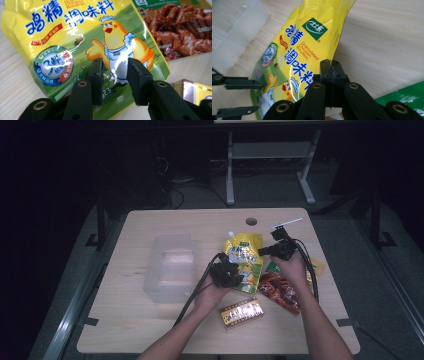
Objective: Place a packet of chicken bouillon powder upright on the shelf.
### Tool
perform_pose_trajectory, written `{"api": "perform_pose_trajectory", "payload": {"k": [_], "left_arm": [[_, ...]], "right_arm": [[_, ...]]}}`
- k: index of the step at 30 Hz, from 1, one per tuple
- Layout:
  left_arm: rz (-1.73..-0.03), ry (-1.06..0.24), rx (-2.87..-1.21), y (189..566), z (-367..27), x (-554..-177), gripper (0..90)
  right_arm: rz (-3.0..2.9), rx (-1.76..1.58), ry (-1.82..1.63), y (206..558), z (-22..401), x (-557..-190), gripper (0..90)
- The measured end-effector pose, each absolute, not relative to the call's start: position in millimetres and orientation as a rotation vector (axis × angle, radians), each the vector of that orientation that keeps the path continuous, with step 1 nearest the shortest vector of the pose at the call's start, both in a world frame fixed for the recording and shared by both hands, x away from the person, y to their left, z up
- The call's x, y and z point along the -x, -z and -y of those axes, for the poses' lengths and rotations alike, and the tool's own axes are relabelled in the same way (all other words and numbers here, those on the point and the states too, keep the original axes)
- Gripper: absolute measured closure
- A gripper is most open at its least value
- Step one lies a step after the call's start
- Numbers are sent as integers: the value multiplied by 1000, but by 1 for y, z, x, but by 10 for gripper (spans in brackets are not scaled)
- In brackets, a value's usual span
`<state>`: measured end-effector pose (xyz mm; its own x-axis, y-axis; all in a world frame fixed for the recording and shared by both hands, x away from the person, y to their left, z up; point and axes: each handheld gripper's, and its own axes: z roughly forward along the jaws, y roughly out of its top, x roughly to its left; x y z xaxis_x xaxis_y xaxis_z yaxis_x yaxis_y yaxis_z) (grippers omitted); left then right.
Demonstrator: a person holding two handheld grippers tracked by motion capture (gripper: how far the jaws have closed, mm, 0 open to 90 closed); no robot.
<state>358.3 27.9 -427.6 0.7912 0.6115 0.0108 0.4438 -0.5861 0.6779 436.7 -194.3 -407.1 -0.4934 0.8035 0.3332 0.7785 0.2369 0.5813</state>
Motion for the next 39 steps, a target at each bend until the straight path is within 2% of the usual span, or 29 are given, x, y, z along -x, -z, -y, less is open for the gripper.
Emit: {"api": "perform_pose_trajectory", "payload": {"k": [8,22,39], "left_arm": [[-794,-297,-2252,422,-31,-355,591],[-809,-304,-2198,417,-36,-349,418],[-842,-316,-2142,412,-43,-346,222]], "right_arm": [[-2422,-1467,-1167,386,197,-422,900],[-2390,-1230,-1199,351,195,-388,900],[-2351,-1003,-1233,338,198,-352,900]]}}
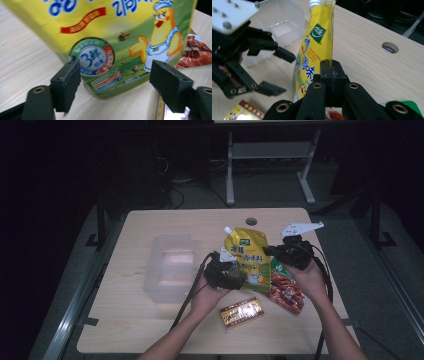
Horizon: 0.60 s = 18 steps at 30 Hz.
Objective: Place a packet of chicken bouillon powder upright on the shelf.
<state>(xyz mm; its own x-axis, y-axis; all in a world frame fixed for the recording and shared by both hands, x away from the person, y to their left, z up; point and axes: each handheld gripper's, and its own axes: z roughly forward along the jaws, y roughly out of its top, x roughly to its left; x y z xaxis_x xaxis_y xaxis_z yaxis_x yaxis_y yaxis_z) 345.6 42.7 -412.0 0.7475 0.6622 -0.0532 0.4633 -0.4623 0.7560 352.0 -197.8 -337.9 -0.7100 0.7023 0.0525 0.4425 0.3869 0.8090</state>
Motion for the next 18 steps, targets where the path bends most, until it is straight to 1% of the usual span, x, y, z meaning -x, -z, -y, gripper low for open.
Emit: {"api": "perform_pose_trajectory", "payload": {"k": [10,18], "left_arm": [[-836,-286,-2138,413,-46,-346,201],[-812,-274,-2159,415,-42,-344,200]], "right_arm": [[-2348,-899,-1288,346,217,-323,898],[-2377,-892,-1349,355,228,-312,890]]}}
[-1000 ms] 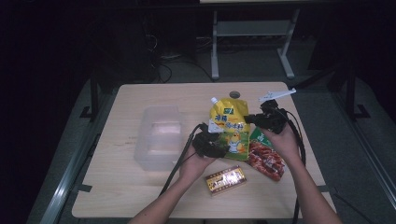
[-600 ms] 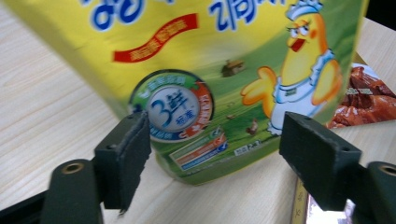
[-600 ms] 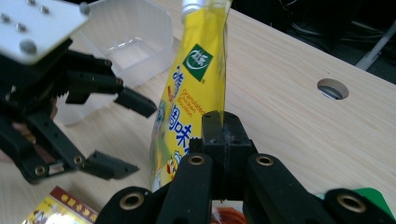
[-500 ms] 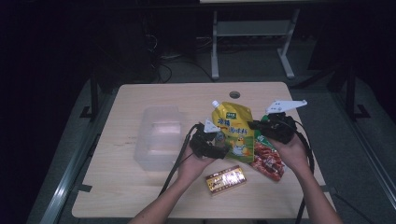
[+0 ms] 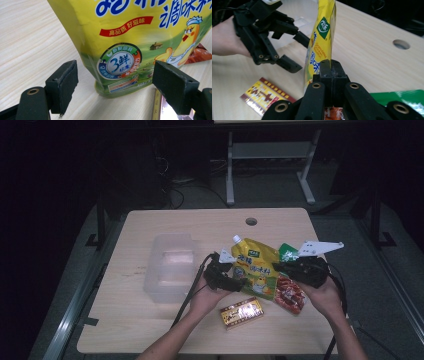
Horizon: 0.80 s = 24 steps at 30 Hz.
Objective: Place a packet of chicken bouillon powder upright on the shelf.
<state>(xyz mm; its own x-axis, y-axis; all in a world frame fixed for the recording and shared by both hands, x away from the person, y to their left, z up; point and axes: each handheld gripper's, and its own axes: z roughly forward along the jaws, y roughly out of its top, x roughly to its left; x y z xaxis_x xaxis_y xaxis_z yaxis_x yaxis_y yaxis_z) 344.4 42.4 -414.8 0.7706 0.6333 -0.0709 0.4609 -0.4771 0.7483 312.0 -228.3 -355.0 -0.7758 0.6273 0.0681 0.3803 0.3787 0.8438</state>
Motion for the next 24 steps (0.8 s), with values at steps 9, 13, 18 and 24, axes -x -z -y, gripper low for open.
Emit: {"api": "perform_pose_trajectory", "payload": {"k": [9,13,18,24], "left_arm": [[-797,-274,-2165,415,-41,-343,203],[-789,-277,-2171,415,-42,-343,208],[-782,-279,-2176,415,-42,-342,214],[-780,-275,-2174,416,-41,-339,217]], "right_arm": [[-2436,-891,-1362,366,231,-308,879],[-2440,-896,-1412,369,233,-307,862],[-2466,-904,-1424,372,228,-310,779],[-2471,-951,-1358,380,215,-316,729]]}}
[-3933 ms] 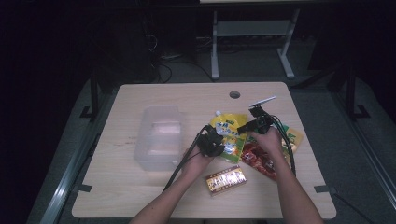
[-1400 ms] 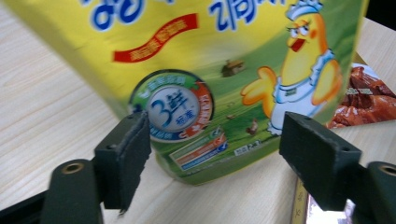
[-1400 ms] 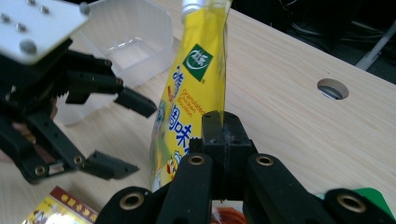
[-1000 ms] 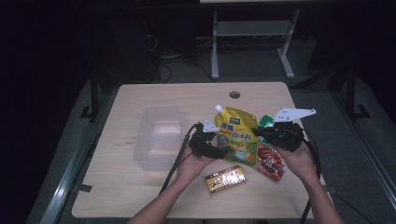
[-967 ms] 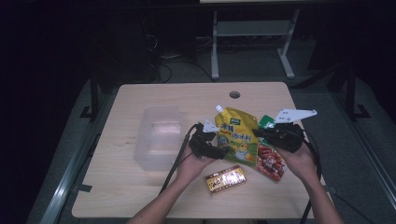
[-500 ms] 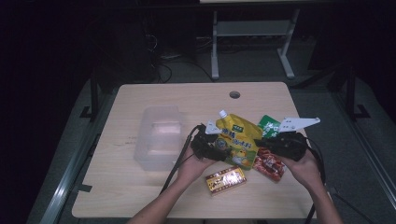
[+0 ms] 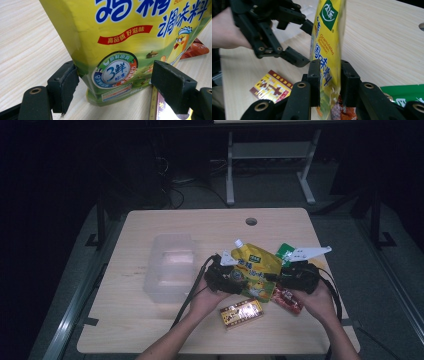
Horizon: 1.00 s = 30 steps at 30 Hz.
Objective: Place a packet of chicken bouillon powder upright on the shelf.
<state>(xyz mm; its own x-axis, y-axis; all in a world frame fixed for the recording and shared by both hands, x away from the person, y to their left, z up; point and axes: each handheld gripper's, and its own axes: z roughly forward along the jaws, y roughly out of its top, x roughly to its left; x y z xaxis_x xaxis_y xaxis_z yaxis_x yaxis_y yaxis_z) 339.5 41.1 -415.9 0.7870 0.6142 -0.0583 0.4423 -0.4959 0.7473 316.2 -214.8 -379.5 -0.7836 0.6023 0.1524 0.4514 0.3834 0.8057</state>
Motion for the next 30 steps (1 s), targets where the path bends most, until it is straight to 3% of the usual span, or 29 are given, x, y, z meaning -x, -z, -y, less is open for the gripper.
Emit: {"api": "perform_pose_trajectory", "payload": {"k": [2,7,30], "left_arm": [[-777,-274,-2180,416,-42,-340,217],[-776,-277,-2169,414,-45,-338,222],[-674,-272,-2140,404,-58,-305,228]], "right_arm": [[-2469,-959,-1358,380,213,-317,732],[-2463,-991,-1371,381,211,-322,883],[-2366,-988,-1419,342,213,-328,898]]}}
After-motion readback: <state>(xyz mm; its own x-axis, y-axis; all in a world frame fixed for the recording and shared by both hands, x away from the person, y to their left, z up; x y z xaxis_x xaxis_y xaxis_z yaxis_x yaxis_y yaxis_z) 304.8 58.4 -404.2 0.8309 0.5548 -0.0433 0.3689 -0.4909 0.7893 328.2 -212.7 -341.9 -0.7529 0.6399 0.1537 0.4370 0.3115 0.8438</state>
